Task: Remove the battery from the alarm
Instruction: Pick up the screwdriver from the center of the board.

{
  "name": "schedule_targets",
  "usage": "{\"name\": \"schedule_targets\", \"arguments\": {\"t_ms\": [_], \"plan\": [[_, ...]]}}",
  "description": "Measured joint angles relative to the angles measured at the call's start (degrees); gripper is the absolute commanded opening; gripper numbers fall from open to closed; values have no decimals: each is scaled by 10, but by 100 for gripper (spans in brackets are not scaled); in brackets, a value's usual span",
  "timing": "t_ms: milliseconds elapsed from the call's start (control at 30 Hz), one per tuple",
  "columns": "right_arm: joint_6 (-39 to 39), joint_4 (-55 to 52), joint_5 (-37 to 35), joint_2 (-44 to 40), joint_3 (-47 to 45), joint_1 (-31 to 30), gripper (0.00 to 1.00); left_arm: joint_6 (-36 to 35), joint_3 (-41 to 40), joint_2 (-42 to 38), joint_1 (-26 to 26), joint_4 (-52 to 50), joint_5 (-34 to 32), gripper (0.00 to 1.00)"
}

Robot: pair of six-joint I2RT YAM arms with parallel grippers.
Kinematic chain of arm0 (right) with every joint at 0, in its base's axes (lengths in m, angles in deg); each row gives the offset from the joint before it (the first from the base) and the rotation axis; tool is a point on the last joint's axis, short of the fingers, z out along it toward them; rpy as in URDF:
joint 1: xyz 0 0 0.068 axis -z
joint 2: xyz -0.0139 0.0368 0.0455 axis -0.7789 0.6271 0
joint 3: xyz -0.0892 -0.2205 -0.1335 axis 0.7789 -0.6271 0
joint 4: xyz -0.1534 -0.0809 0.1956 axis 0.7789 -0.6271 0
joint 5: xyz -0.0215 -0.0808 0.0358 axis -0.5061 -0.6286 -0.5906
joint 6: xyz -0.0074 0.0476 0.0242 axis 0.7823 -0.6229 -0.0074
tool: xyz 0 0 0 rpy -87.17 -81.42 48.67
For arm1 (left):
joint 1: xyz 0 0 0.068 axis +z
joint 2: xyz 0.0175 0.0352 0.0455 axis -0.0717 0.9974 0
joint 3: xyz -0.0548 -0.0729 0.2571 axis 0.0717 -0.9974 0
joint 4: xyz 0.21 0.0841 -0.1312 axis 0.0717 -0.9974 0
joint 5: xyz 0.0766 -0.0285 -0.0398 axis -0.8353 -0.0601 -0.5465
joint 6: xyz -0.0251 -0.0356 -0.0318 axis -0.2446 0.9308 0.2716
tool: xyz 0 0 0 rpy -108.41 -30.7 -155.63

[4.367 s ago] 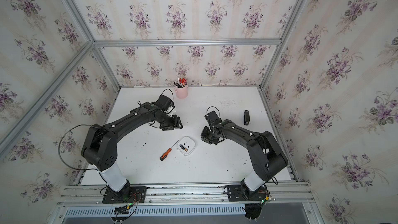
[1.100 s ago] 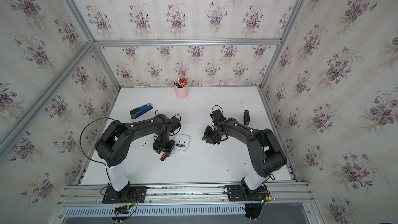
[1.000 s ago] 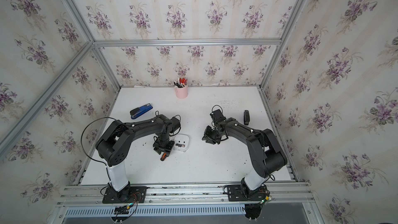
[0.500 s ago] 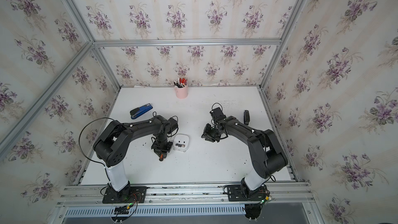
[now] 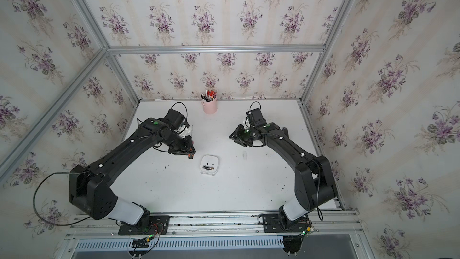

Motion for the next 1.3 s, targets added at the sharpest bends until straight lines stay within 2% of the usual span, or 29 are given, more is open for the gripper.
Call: {"name": "schedule_targets", "arguments": {"t_ms": [200, 467, 800, 1033, 1300], "plan": [[15, 34, 67, 34, 46, -7, 43, 117, -41, -16, 0, 133, 118, 21], [20, 94, 146, 45, 32, -7, 48, 224, -70, -11, -21, 303, 188, 21], [24, 165, 225, 33, -2, 6, 50, 241, -131, -18, -38, 407, 242, 20], [40, 177, 272, 20, -20, 4, 51, 235, -132, -17, -43, 424, 257, 21], [48, 187, 289, 9, -29, 3, 51, 228, -131, -3, -52, 428, 261, 21]]}}
